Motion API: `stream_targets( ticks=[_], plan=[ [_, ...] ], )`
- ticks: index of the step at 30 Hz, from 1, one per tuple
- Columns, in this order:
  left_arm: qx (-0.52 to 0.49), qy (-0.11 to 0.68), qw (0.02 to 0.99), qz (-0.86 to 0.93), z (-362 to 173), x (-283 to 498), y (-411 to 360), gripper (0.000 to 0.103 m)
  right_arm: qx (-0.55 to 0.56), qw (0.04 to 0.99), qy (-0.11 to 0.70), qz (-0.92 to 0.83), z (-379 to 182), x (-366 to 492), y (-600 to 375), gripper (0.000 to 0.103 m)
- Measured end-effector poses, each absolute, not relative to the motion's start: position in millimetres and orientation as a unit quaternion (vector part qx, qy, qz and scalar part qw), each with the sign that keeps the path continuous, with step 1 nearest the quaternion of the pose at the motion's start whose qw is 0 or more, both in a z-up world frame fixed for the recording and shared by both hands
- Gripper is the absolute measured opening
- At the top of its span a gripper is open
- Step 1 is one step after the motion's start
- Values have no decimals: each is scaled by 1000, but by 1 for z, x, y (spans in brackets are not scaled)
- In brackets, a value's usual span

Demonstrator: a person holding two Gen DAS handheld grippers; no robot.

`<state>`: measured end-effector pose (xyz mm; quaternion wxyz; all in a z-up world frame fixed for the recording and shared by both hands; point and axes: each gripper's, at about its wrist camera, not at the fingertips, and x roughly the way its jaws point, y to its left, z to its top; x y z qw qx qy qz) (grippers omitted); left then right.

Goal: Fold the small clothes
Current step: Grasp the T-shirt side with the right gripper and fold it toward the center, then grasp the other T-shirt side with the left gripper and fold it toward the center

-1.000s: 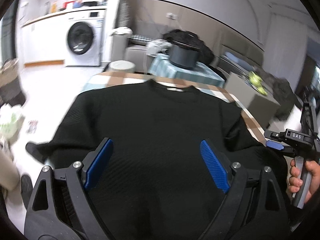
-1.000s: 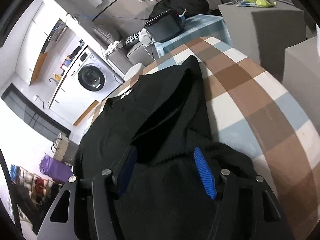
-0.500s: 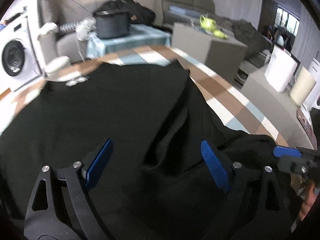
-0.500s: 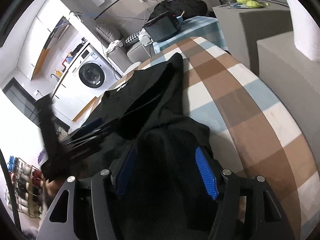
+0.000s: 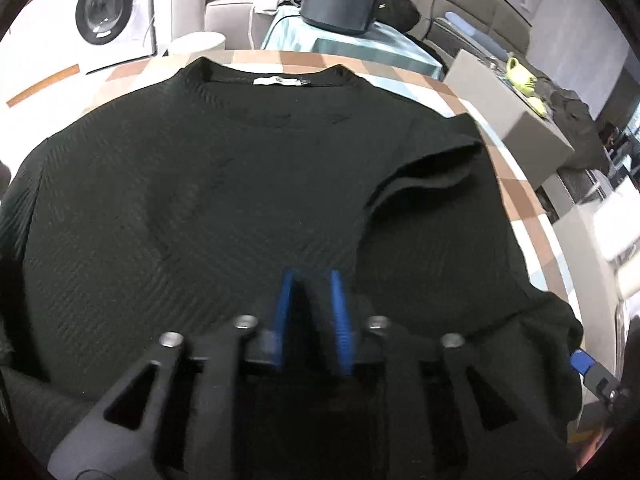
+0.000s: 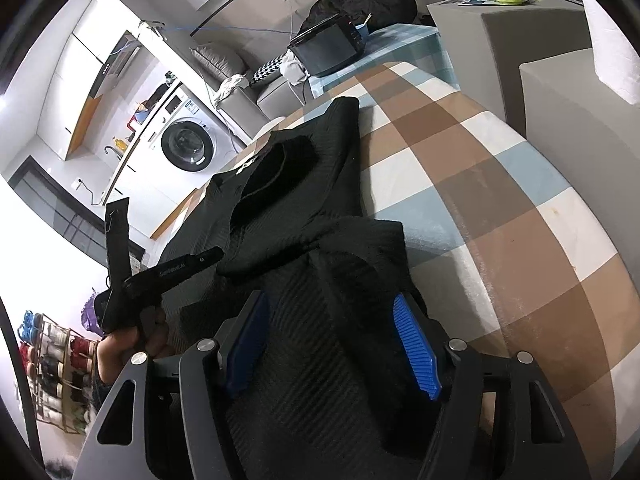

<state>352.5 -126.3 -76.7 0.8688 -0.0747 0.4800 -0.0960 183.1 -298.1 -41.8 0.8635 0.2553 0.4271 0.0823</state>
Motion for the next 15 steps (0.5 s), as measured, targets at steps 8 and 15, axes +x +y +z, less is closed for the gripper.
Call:
stream_targets(
  ticks=[8, 15],
  plan=[
    [-67, 439, 888, -119, -46, 314, -117, 47, 239, 872, 420, 80, -35, 181, -292, 67],
    [-132, 383, 914, 9, -15, 243, -3, 81, 241, 882, 393, 92, -25, 181, -288, 70]
  ],
)
